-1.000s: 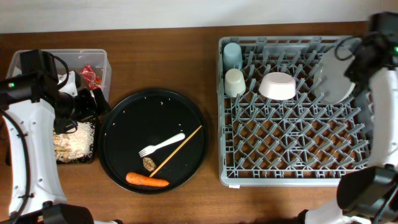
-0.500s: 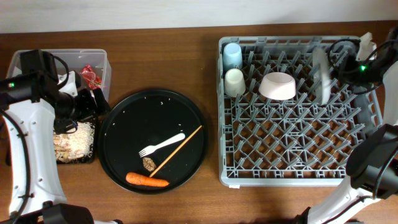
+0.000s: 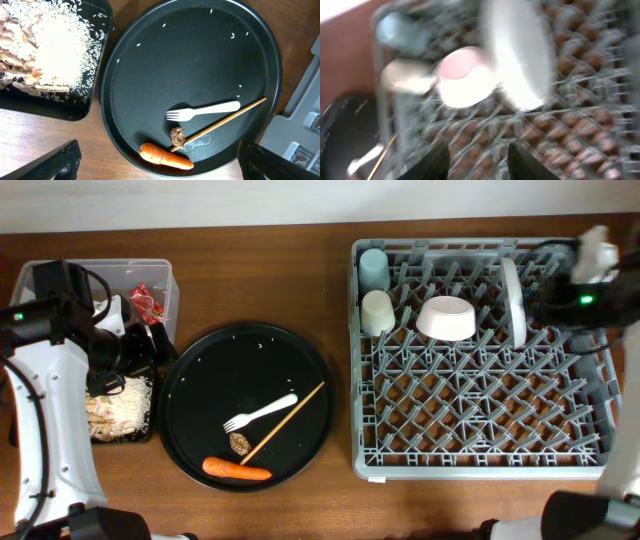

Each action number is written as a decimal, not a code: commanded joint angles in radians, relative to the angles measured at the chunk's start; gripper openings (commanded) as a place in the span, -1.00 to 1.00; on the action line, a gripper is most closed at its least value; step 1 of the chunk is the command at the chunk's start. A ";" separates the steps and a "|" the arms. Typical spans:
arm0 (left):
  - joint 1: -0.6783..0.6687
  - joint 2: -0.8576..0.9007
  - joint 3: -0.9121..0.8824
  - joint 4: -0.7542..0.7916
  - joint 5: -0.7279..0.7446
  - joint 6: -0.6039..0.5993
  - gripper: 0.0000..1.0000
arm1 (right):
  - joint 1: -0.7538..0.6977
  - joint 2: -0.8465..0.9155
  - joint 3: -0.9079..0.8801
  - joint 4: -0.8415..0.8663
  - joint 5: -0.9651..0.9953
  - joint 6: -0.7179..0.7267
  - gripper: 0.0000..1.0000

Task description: Sort waste into correct bins and load items into the dishwasher rack

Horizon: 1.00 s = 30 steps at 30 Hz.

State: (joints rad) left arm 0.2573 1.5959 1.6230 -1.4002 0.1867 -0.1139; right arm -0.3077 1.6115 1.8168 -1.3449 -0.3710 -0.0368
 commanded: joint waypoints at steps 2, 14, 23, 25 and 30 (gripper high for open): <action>-0.001 -0.007 -0.003 -0.001 0.003 -0.005 0.98 | 0.308 -0.004 0.001 -0.099 -0.017 0.060 -0.11; -0.001 -0.007 -0.003 -0.007 -0.027 -0.005 0.98 | 1.076 0.240 -0.130 0.129 0.194 0.721 0.21; 0.034 -0.007 -0.003 0.000 -0.128 -0.096 0.98 | 1.154 0.549 -0.130 0.319 0.166 1.010 0.55; 0.034 -0.007 -0.003 0.000 -0.128 -0.096 0.99 | 1.154 0.579 -0.130 0.325 0.194 1.057 0.50; 0.034 -0.007 -0.003 -0.001 -0.127 -0.096 0.98 | 1.154 0.644 -0.130 0.331 0.275 1.143 0.27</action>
State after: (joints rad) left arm 0.2886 1.5959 1.6222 -1.4025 0.0700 -0.1997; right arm 0.8444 2.2257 1.6955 -1.0153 -0.1616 1.0534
